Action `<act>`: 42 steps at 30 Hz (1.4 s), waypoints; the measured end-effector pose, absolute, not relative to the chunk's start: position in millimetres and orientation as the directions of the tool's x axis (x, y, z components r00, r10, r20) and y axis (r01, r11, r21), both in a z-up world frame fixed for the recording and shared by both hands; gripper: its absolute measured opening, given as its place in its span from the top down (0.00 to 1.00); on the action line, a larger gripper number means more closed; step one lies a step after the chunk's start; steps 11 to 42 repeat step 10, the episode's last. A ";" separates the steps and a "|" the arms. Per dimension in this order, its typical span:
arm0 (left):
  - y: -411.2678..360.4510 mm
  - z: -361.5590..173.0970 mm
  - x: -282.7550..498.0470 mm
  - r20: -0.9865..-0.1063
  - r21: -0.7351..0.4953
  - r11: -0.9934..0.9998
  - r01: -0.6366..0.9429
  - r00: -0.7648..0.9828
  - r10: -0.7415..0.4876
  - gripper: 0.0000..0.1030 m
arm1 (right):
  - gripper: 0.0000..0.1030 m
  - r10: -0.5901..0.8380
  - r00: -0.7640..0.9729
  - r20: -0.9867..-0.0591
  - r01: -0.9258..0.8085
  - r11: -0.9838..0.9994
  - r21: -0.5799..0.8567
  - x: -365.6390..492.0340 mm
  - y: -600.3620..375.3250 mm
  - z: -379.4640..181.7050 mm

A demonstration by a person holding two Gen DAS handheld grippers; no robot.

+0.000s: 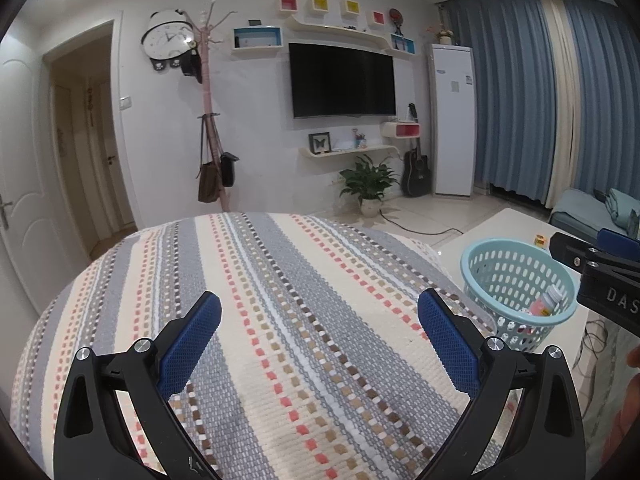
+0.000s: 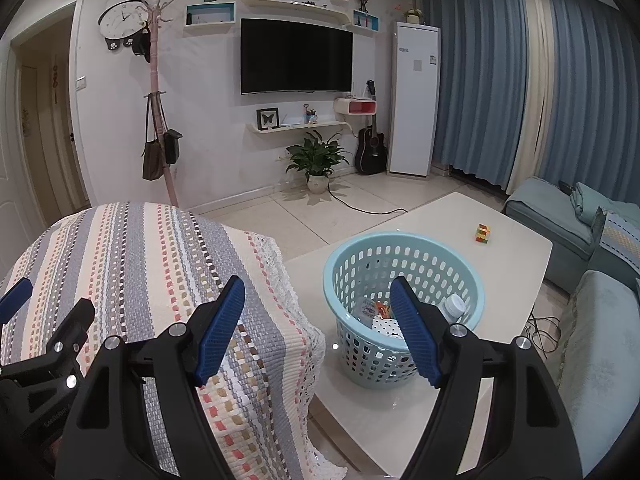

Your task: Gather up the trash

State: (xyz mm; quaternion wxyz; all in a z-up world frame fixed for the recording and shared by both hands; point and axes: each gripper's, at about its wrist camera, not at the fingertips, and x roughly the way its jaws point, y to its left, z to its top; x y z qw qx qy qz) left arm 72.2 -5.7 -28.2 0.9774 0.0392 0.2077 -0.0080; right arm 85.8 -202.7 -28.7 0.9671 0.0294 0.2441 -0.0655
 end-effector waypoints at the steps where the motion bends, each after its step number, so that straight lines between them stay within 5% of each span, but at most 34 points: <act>1: -4.7 -27.9 73.6 -0.413 0.067 0.997 0.033 0.911 -0.003 0.07 | 0.31 -0.114 0.874 -0.473 0.140 0.990 0.021 85.3 -201.9 -28.2; 42: 3.6 -28.7 80.4 -0.451 0.020 0.997 0.072 0.891 -0.055 0.07 | 0.31 -0.108 0.882 -0.459 0.130 0.991 0.017 79.8 -199.5 -24.8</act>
